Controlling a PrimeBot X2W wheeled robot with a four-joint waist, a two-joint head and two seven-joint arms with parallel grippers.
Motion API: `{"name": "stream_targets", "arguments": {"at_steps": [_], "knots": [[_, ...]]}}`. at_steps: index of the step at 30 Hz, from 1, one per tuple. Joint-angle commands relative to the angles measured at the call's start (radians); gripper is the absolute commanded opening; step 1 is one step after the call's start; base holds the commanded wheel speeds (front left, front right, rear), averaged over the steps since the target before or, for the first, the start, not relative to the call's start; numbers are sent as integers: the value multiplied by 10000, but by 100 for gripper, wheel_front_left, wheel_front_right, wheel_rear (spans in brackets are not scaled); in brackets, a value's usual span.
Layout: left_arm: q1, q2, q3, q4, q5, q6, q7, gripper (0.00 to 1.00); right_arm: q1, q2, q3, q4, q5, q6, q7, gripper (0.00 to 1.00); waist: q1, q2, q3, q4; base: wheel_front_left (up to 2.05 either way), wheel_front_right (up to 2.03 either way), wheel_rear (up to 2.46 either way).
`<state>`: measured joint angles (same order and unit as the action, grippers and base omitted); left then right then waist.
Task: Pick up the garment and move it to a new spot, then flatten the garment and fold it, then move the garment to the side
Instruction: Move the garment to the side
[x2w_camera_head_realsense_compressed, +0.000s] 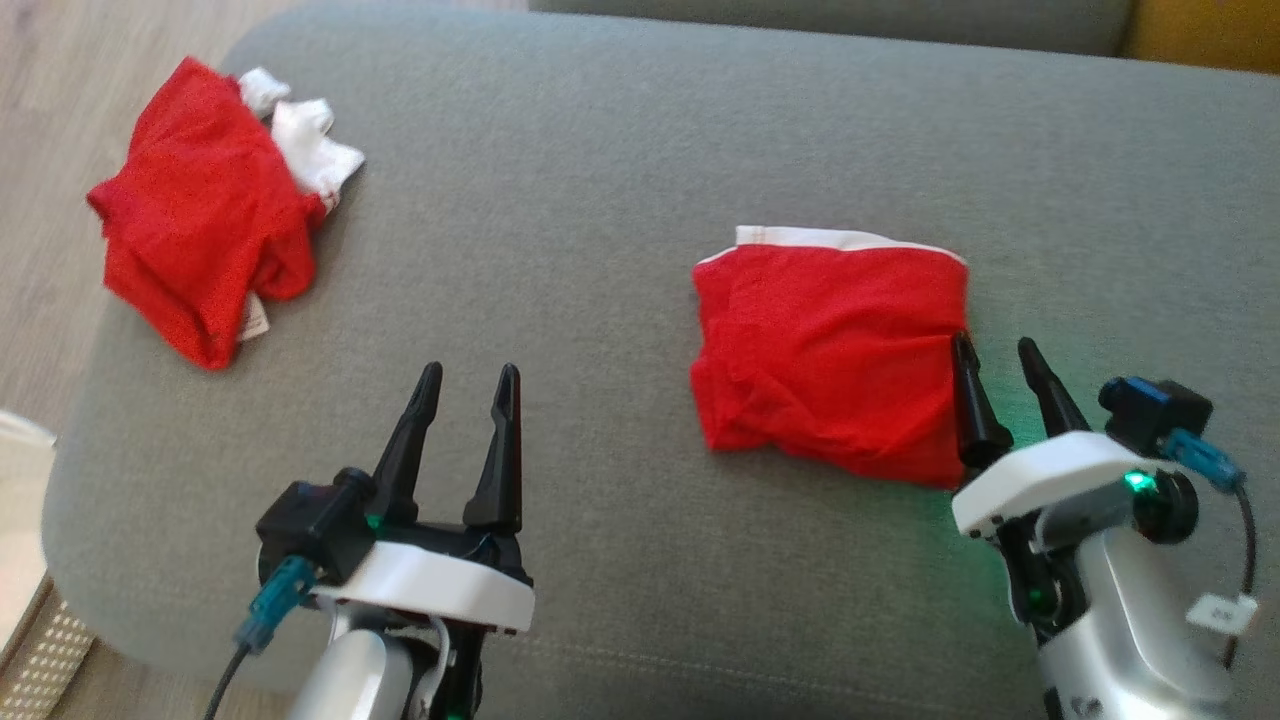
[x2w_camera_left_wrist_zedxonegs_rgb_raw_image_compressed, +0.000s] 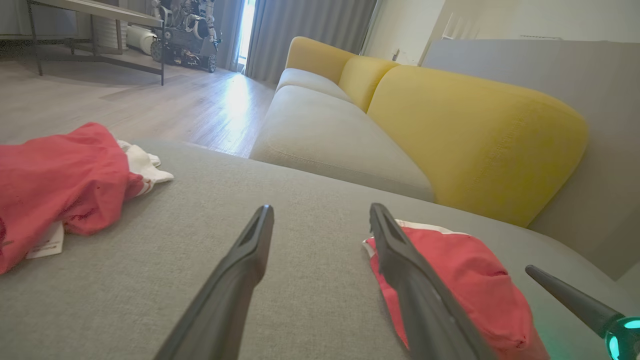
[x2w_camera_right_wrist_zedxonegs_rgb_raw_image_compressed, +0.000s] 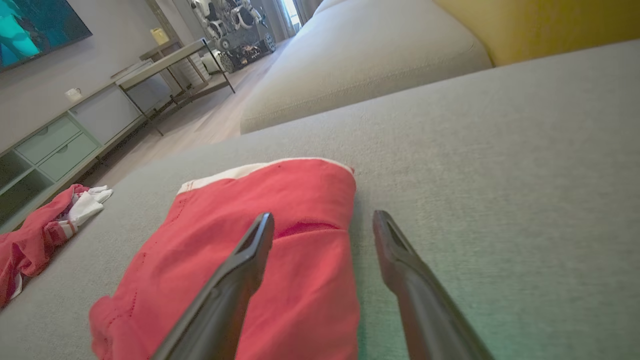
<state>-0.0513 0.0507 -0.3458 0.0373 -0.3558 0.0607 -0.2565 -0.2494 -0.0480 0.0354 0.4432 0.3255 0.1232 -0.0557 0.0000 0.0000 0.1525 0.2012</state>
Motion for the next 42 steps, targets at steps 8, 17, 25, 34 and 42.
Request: {"name": "stream_targets", "arguments": {"at_steps": [8,17,25,34,42], "knots": [[-592,-5,276,-298,-175,-31,-53,100,-1525,-22,110,1502,-5,75,326,100,0,0,612,648,0,0,0],[-868,-5,366,-539,-569,24,-53,100,-2183,-22,479,2348,-509,75,365,0,0,0,922,703,0,0,0],[-1137,-5,543,-835,-449,43,-53,100,-2679,-502,1383,2074,-1769,75,192,0,0,0,937,176,0,0,0],[-1830,-5,760,-1223,-127,-300,-53,100,-3759,-2462,2537,1212,-1620,75,799,0,0,0,1563,-771,0,0,0],[-2817,-5,846,-1629,209,-672,-53,100,-4976,-4439,2756,796,-1188,75,1679,0,0,0,2535,-1752,0,0,0]]}}
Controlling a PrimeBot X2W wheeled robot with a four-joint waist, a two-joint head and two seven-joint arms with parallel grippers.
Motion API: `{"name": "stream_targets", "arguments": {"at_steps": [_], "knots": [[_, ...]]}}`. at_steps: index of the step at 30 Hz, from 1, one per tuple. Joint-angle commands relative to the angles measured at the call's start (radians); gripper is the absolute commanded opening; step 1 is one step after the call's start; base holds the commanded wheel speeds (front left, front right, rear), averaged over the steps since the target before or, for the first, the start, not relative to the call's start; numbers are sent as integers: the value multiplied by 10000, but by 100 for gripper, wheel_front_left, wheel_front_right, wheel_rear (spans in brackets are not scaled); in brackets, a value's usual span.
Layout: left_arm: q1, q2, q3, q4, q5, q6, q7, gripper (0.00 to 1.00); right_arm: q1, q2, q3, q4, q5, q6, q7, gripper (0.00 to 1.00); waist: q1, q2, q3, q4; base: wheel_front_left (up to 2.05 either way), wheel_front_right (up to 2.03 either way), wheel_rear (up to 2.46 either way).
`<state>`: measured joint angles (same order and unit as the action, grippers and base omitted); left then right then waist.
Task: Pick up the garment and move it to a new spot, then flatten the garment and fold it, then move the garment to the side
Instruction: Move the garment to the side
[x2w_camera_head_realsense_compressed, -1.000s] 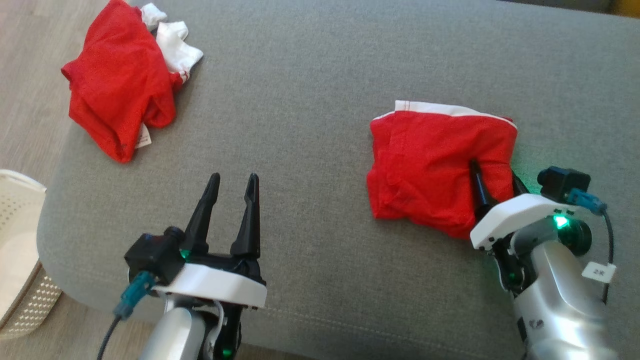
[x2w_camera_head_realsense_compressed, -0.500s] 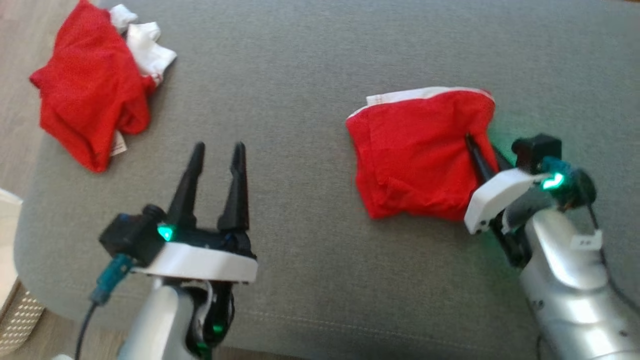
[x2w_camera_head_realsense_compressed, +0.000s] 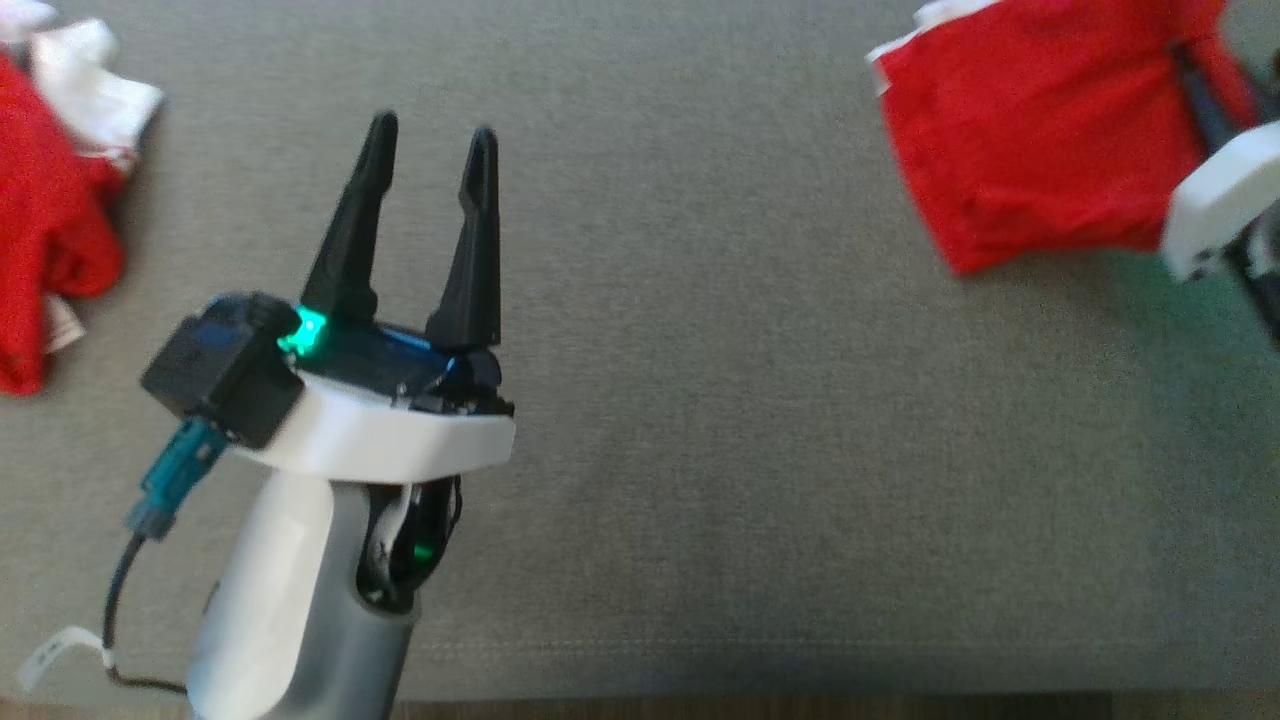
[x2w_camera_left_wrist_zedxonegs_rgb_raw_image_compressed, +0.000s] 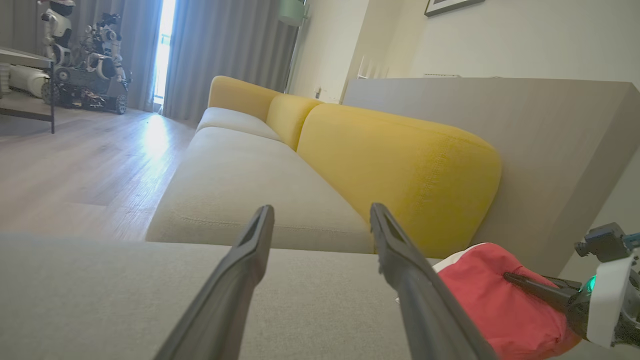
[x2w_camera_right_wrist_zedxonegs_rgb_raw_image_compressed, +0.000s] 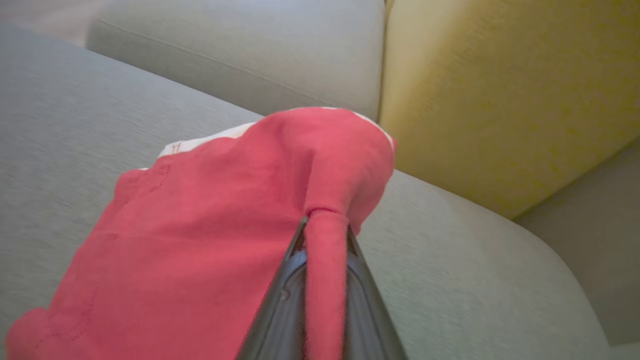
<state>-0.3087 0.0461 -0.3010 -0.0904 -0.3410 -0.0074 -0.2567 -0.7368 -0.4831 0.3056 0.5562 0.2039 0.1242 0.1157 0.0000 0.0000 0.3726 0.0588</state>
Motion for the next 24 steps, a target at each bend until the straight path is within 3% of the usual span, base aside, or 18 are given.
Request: {"name": "stream_targets", "arguments": {"at_steps": [1,8,13,20,21,22,24], "knots": [[-368,41,397,-390,91,-51,-51,100,-230,-281,5,-290,36,65,60,0,0,0,447,-405,0,0,0],[-767,41,508,-582,119,-181,-51,100,-1107,-936,-1141,349,-209,65,484,0,0,0,1071,-784,0,0,0],[-742,41,631,-529,124,-214,-51,100,-1322,-790,-2421,633,-792,65,432,0,0,0,1288,-809,0,0,0],[-570,41,794,-404,113,-275,-51,100,-1291,-516,-3155,839,-1350,65,290,0,0,0,1375,-720,0,0,0],[-543,41,811,-385,114,-278,-51,100,-1310,-495,-3319,814,-1475,65,203,17,0,0,1372,-707,0,0,0],[-511,41,823,-349,106,-292,-51,100,-1322,-440,-3526,775,-1716,65,1,100,0,0,1353,-666,0,0,0],[-492,41,821,-311,88,-300,-51,100,-1320,-361,-3636,828,-1829,65,-42,100,0,0,1300,-622,0,0,0]]}}
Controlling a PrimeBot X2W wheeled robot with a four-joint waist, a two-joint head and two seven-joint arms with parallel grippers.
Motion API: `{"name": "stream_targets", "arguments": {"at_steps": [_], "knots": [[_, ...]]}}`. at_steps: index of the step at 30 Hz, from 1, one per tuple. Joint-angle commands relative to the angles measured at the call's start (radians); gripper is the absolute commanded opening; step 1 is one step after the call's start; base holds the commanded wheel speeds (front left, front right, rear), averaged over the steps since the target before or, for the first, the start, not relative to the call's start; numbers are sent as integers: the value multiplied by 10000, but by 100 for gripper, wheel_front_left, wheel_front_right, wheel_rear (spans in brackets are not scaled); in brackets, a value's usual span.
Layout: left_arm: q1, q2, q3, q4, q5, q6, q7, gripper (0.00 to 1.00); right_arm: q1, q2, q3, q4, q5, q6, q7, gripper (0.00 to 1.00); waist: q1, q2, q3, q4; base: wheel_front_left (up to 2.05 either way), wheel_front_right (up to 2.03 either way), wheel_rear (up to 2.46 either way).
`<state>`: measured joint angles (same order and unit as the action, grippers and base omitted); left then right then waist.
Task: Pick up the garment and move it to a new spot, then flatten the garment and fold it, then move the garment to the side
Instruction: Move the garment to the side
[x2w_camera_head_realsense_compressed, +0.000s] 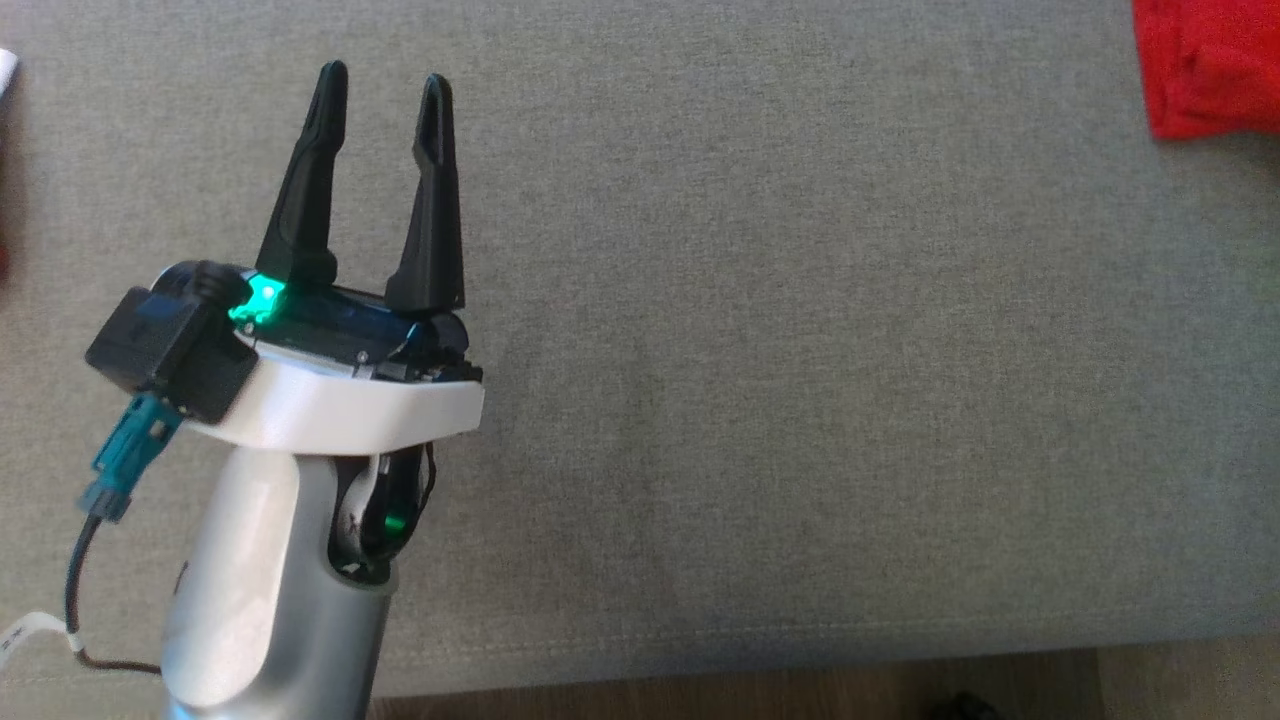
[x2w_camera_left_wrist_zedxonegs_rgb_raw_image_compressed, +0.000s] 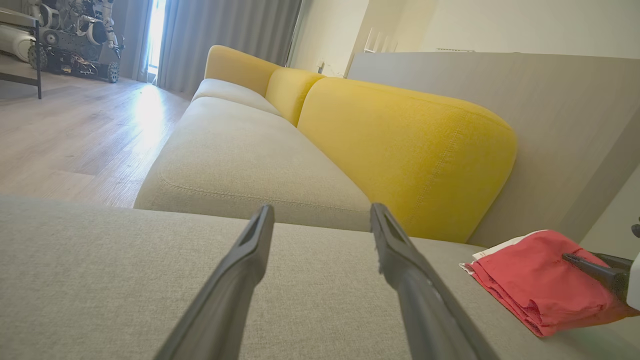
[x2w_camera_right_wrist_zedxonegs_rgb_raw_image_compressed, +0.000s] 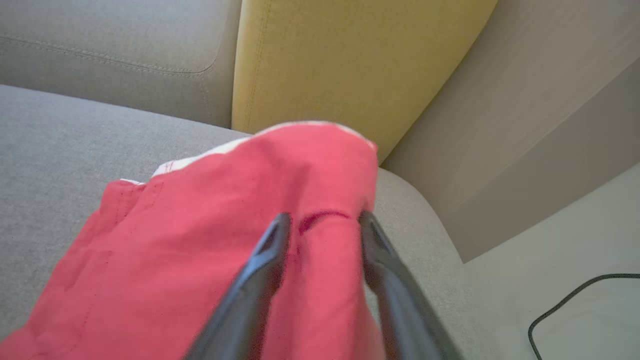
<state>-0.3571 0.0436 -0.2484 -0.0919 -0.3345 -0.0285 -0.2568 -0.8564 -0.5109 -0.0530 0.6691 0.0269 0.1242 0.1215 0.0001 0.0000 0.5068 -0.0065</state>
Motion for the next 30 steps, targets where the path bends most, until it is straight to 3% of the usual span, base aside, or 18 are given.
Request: {"name": "stream_targets", "arguments": {"at_steps": [1,11,21,26,30], "knots": [[2,66,299,-266,7,-91,-49,100,-108,2,-115,-343,-115,65,-124,100,-1,0,-87,51,0,0,0],[167,66,247,-47,-201,65,-49,100,303,873,-550,-894,-48,65,-858,100,-1,0,-989,377,0,0,0],[926,66,404,236,-301,404,-49,100,1731,2423,1113,-2435,1070,65,-1893,100,-1,0,-2607,912,0,0,0],[1323,66,434,416,-262,520,-49,100,2908,2625,1876,-3464,1099,65,-2199,100,-1,0,-3219,1289,0,0,0],[1717,66,332,570,-243,548,-49,100,3912,3087,1514,-4119,1188,65,-2532,100,-1,0,-3671,1554,0,0,0]]}}
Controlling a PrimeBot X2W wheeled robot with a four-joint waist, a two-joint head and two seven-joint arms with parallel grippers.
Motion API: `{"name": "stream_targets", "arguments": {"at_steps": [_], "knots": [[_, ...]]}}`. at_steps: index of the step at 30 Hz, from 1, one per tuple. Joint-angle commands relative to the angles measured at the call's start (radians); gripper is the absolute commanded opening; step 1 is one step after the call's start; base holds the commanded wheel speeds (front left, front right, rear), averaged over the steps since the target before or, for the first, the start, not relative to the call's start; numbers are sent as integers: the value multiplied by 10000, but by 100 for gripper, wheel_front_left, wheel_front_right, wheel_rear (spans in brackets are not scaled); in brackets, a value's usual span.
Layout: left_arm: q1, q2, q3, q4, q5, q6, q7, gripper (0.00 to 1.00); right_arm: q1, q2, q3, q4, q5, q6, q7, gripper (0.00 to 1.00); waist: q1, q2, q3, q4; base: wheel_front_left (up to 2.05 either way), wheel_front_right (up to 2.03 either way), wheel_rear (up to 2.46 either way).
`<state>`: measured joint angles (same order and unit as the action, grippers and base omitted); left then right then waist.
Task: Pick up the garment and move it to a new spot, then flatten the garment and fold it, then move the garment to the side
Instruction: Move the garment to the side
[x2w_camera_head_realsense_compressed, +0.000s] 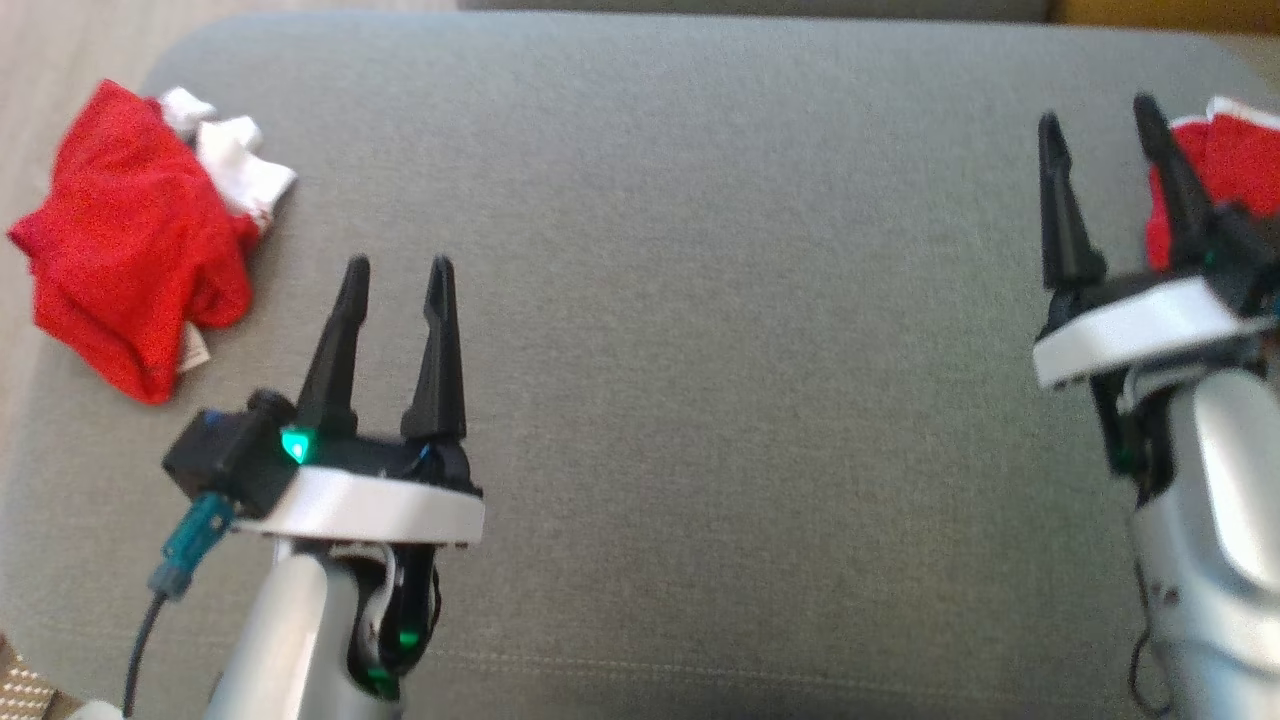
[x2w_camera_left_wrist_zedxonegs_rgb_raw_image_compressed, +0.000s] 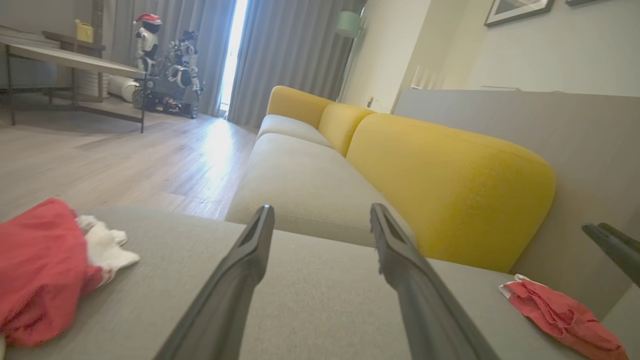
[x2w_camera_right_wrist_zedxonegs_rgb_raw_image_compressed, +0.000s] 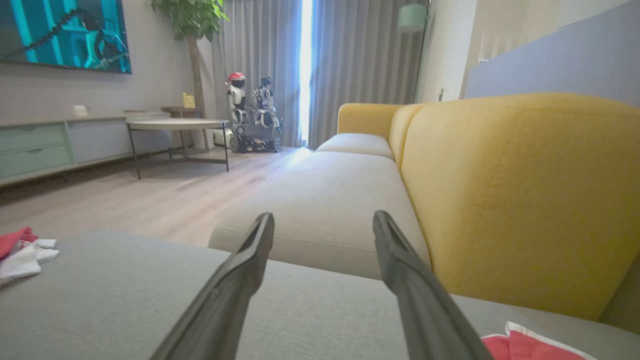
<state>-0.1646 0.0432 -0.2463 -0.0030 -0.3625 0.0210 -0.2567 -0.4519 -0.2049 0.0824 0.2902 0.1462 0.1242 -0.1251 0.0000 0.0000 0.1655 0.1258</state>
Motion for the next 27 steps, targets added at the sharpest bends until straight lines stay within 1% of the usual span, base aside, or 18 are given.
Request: {"name": "stream_targets", "arguments": {"at_steps": [1,7,10,13,16,27], "knots": [[-105,70,299,-284,45,70,-51,100,144,154,68,-514,-97,65,-153,100,0,0,-358,284,0,0,0],[490,70,132,-90,172,140,-51,100,1851,1180,-754,-1448,-456,65,-600,100,0,0,-846,419,0,0,0],[696,70,1,-30,171,180,-51,100,2580,1420,-939,-1843,-715,65,-754,100,0,0,-983,434,0,0,0],[808,70,-69,0,133,223,-51,100,3113,1511,-1003,-2106,-1014,65,-883,100,0,0,-1019,412,0,0,0],[881,70,-98,23,108,238,-51,100,3377,1538,-1116,-2239,-1053,65,-965,100,0,0,-1035,370,0,0,0],[865,70,-1,86,144,177,-51,100,3538,1545,-1128,-2457,-876,65,-1056,100,0,0,-1022,295,0,0,0]]}}
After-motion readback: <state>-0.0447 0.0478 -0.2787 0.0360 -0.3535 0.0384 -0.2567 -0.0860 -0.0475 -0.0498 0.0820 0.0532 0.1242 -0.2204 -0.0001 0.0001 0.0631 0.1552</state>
